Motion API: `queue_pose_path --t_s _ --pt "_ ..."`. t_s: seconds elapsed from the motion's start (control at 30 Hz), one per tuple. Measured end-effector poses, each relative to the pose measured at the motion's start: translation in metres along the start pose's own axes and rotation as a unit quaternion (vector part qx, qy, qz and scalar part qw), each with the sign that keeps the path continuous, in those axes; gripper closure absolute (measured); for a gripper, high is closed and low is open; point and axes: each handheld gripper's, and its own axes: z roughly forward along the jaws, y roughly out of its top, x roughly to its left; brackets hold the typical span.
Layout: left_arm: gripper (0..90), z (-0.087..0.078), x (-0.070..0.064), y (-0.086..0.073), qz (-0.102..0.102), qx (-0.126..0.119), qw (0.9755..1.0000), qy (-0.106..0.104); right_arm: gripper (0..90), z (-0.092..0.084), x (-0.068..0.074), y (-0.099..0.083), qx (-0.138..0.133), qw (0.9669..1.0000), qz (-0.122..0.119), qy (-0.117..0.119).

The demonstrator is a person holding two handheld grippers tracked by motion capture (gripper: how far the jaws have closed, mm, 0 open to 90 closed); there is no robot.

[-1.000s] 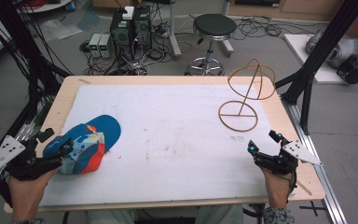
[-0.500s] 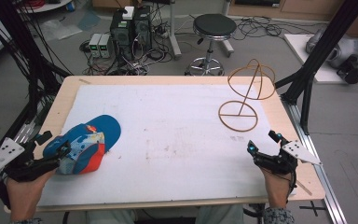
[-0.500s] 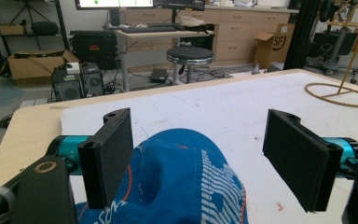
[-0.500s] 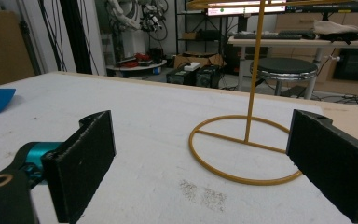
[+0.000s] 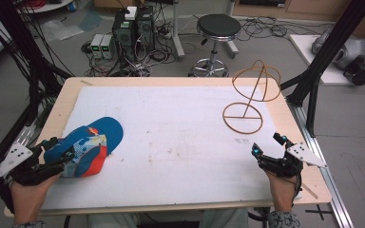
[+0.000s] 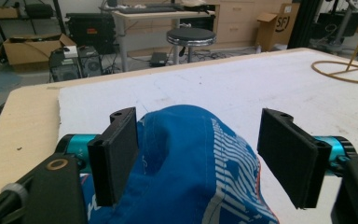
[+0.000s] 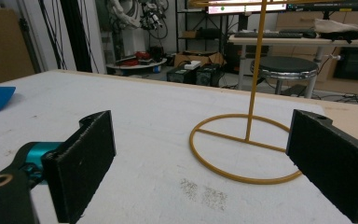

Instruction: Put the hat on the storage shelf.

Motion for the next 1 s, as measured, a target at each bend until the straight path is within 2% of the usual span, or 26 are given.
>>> queue_pose_path --t_s 0.2,0.3,0.43,0.73,0.83,0.9,0.93,1.0 --pt "34.2 0.000 0.004 -0.005 -0.004 0.011 0.9999 0.010 7.1 0.001 0.000 0.000 -0.001 1.0000 -0.004 0.001" --pt "38.2 0.000 0.004 -0.007 -0.006 0.012 0.9999 0.004 7.1 0.000 0.000 0.000 0.000 1.0000 -0.002 0.000" --pt "43.9 0.001 0.003 -0.008 0.000 0.018 0.9998 0.001 7.1 0.000 0.000 0.000 0.001 1.0000 -0.001 0.000" --pt "64.0 0.001 -0.001 -0.007 0.024 0.018 0.9995 -0.014 7.1 0.001 -0.001 0.000 0.001 1.0000 0.000 0.000" --pt "71.9 0.001 -0.002 -0.007 0.025 0.019 0.9994 -0.017 7.1 0.000 -0.001 0.000 -0.001 1.0000 0.000 0.000" --pt "76.6 0.001 -0.003 -0.007 0.018 0.014 0.9995 -0.022 7.1 0.000 -0.001 0.000 -0.001 1.0000 0.001 0.000" --pt "76.6 0.001 -0.004 -0.006 0.019 0.012 0.9995 -0.024 7.1 0.000 -0.001 0.000 -0.001 1.0000 0.001 0.000" --pt "84.9 0.001 -0.007 -0.003 0.021 0.005 0.9994 -0.029 7.1 0.000 -0.001 0.000 -0.002 1.0000 0.002 -0.001"
